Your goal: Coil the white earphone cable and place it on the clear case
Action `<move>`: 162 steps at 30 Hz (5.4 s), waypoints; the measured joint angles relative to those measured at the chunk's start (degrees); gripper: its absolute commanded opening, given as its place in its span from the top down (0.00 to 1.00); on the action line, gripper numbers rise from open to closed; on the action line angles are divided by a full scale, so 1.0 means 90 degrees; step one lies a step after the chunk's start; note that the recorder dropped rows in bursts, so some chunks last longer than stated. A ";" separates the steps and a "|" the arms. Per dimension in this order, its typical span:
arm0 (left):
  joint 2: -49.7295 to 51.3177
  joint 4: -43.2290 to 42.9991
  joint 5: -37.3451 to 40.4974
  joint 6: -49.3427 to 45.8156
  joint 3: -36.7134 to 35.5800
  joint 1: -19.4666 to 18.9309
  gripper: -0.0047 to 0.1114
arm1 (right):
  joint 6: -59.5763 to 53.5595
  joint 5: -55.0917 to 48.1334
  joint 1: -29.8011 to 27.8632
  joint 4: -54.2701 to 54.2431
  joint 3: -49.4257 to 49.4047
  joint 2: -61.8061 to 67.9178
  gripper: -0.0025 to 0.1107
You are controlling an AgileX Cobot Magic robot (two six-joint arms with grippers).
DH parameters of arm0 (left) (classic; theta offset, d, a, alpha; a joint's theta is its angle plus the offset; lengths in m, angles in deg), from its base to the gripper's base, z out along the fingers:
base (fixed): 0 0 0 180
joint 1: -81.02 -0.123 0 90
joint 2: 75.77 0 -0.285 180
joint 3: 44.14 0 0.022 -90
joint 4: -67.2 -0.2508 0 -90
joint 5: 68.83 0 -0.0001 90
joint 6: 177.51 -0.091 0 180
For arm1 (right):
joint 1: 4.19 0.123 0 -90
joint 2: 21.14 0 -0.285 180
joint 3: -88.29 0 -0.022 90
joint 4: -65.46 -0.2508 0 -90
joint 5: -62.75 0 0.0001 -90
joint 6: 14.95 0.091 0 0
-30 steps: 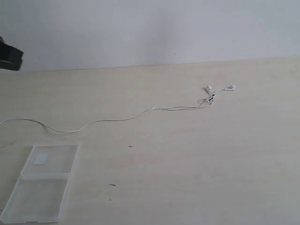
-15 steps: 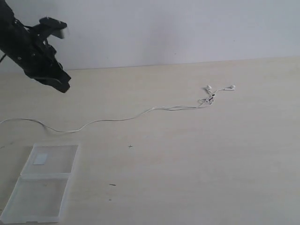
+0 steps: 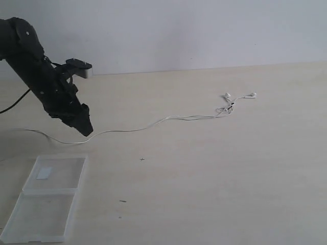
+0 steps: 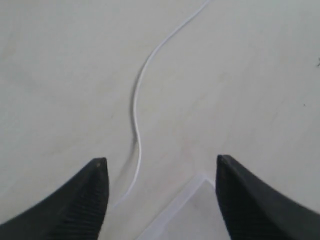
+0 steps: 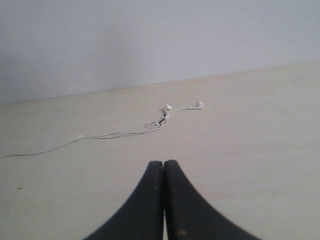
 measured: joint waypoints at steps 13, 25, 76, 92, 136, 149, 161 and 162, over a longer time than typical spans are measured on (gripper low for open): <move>0.0189 -0.0491 -0.0546 -0.0356 0.0016 0.0184 0.43 | 0.0000 0.0000 0.0000 0.0000 0.0000 0.0000 0.98; 0.0189 -0.0655 -0.0404 -0.0382 -0.0112 0.0184 0.43 | 0.0000 0.0000 0.0000 0.0000 0.0000 0.0000 0.98; -0.1064 -0.0679 -0.1067 -0.0407 -0.0091 0.0184 0.96 | 0.0000 0.0000 0.0000 0.0000 0.0000 0.0000 0.98; -0.3838 -0.0537 -0.0755 0.0367 0.1652 0.0184 0.96 | 0.0000 0.0110 0.0000 0.0000 0.0000 0.0000 0.98; -0.6964 0.0910 -0.0946 0.0636 0.1772 0.0184 0.96 | -0.0279 0.0273 0.0000 0.0170 0.0000 0.0000 0.98; -0.6975 0.1571 -0.0818 0.0495 0.1772 0.0184 0.96 | 0.1512 0.3465 0.0000 -0.2119 0.0046 0.0000 0.98; -0.6975 0.3052 -0.0702 0.0051 0.1772 0.0184 0.96 | 0.8170 0.5713 0.0061 0.6648 0.2521 0.2241 0.98; -0.6975 0.3112 -0.0702 0.0023 0.1772 0.0184 0.96 | 0.8433 0.6408 0.0071 0.6780 0.2635 0.2623 0.98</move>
